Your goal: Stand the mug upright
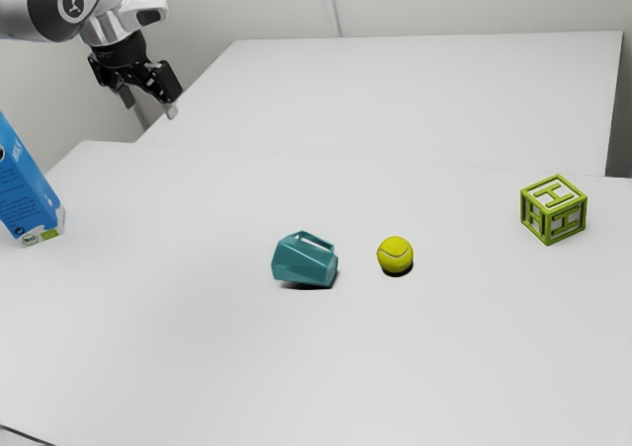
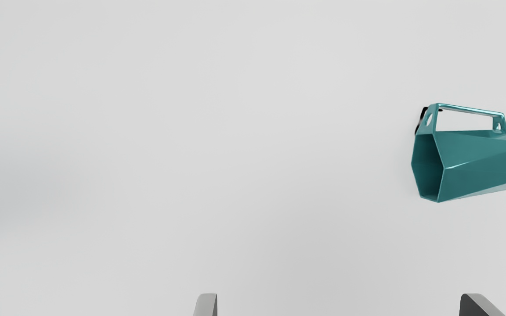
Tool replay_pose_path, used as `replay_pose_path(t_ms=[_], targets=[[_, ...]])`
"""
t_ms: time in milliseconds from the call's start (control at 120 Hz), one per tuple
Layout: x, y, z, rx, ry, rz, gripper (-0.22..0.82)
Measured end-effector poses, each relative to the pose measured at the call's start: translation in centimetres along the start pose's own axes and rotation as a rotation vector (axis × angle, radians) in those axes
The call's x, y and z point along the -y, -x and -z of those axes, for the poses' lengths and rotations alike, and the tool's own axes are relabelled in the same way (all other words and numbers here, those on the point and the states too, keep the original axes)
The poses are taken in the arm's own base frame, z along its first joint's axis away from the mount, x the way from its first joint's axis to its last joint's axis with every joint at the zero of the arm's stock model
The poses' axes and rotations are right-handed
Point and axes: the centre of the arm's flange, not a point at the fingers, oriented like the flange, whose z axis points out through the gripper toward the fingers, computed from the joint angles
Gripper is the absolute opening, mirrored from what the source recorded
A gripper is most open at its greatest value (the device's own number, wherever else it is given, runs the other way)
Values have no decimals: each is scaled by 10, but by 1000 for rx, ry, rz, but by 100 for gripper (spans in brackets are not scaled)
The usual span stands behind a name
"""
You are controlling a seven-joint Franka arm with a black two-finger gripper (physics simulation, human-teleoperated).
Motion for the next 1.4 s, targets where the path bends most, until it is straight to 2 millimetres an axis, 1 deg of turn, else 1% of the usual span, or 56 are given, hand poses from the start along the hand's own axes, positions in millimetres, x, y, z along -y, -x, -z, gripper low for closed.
replay_pose_path(t_ms=[325,475,558,633,733,867,950,1008,1175,1400], targets=[[-2,-4,-8,10,3,10,60],[-7,-11,-33,51,52,22,60],[-14,-17,-58,89,132,44,60],[-18,-23,-91,138,213,75,60],[-4,-27,-127,183,305,148,60],[13,-21,-177,250,435,259,60],[11,-23,-213,296,517,313,60],[7,-25,-234,319,569,347,60],[-6,-32,-280,350,692,431,60],[-20,-35,-323,382,812,523,60]])
